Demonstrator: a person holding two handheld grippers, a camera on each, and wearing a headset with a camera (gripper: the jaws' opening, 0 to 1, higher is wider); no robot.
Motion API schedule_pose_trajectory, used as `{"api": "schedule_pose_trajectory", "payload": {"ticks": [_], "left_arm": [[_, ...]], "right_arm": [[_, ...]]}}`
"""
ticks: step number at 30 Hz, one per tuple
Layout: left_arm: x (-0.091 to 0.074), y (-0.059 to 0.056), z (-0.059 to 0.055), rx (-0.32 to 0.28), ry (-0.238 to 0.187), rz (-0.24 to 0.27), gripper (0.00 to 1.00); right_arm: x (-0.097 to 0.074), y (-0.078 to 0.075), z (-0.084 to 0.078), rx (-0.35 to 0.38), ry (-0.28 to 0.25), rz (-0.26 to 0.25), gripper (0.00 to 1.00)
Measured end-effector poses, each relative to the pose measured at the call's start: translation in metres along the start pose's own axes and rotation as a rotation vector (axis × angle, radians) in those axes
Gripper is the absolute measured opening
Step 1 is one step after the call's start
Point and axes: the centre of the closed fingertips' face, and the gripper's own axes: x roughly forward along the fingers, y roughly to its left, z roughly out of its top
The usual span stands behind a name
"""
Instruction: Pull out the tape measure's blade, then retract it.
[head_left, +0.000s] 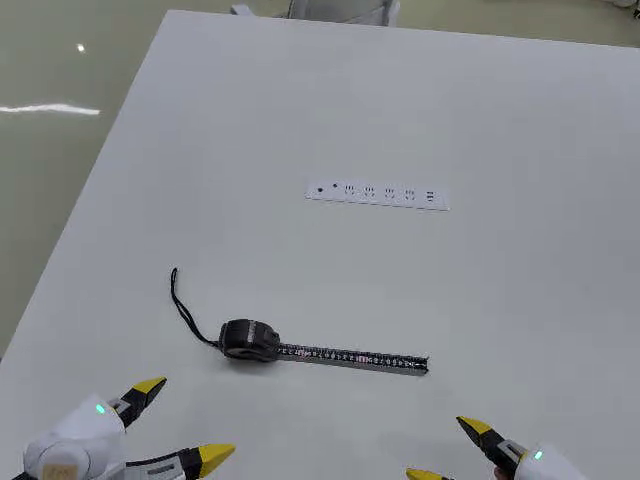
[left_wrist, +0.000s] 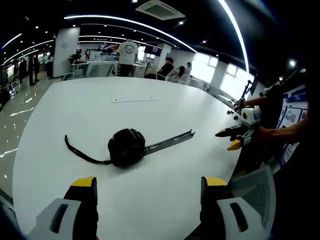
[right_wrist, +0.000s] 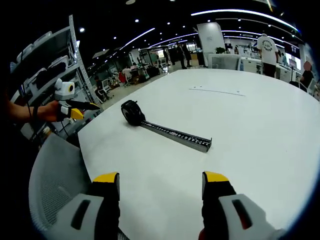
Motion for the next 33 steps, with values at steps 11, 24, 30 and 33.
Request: {"api": "schedule_pose_trajectory", "payload": {"ticks": [11, 24, 30, 33], "left_arm": [[0.001, -0.005, -0.001, -0.015, -0.003, 0.009, 0.84], [0.008, 0.001, 0.002, -0.082, -0.017, 0.041, 0.87], [0.01, 0.004, 0.005, -0.095, -0.016, 0.052, 0.87], [0.011, 0.005, 0.006, -0.092, -0.012, 0.053, 0.87]], "right_arm": [[-0.005, 0.006, -0.004, 0.018, 0.002, -0.007, 0.71], [0.001, 0.005, -0.003, -0.009, 0.029, 0.024, 0.71], [0.004, -0.003, 0.0, -0.012, 0.034, 0.027, 0.7], [0.005, -0.008, 0.002, -0.012, 0.034, 0.027, 0.7]]}}
